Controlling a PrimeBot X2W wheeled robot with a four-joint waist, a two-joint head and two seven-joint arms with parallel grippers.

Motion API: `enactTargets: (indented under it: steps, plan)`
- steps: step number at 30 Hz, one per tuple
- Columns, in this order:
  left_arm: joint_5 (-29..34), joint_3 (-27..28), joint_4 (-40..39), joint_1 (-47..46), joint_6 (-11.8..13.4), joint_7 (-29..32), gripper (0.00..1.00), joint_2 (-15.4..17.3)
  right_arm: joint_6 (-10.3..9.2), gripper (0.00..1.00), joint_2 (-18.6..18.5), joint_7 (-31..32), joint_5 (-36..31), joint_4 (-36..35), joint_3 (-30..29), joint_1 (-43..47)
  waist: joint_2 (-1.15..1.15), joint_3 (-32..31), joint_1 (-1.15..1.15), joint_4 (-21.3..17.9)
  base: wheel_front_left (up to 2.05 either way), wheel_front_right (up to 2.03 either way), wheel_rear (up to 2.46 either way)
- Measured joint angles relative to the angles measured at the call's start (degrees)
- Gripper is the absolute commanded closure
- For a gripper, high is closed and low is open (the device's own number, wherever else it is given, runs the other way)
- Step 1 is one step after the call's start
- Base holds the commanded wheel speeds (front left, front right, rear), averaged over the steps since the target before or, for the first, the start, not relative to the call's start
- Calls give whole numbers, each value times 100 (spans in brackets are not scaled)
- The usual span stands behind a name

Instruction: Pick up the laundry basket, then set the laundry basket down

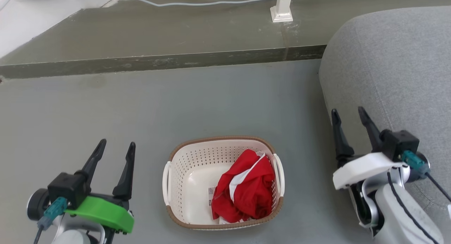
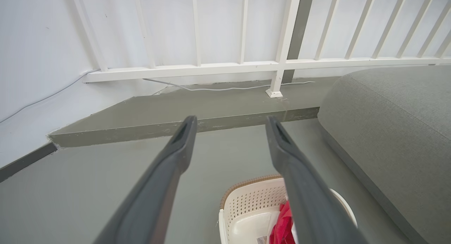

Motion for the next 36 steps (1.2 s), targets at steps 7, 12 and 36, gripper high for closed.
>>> enactTargets:
  steps: [7,12,36]
  plan:
    - [42,121,-53,300,19,0,0,-19,0,0,141,2,-201,-170,-14,266,0,-24,0,-53,0,0,0]
    - [86,254,-54,391,19,2,0,-73,0,0,164,60,-307,-310,-56,395,0,-47,0,-75,0,0,0]
    - [393,460,99,701,18,187,100,-479,10,100,364,372,-554,-587,-175,850,0,-96,0,-123,0,0,0]
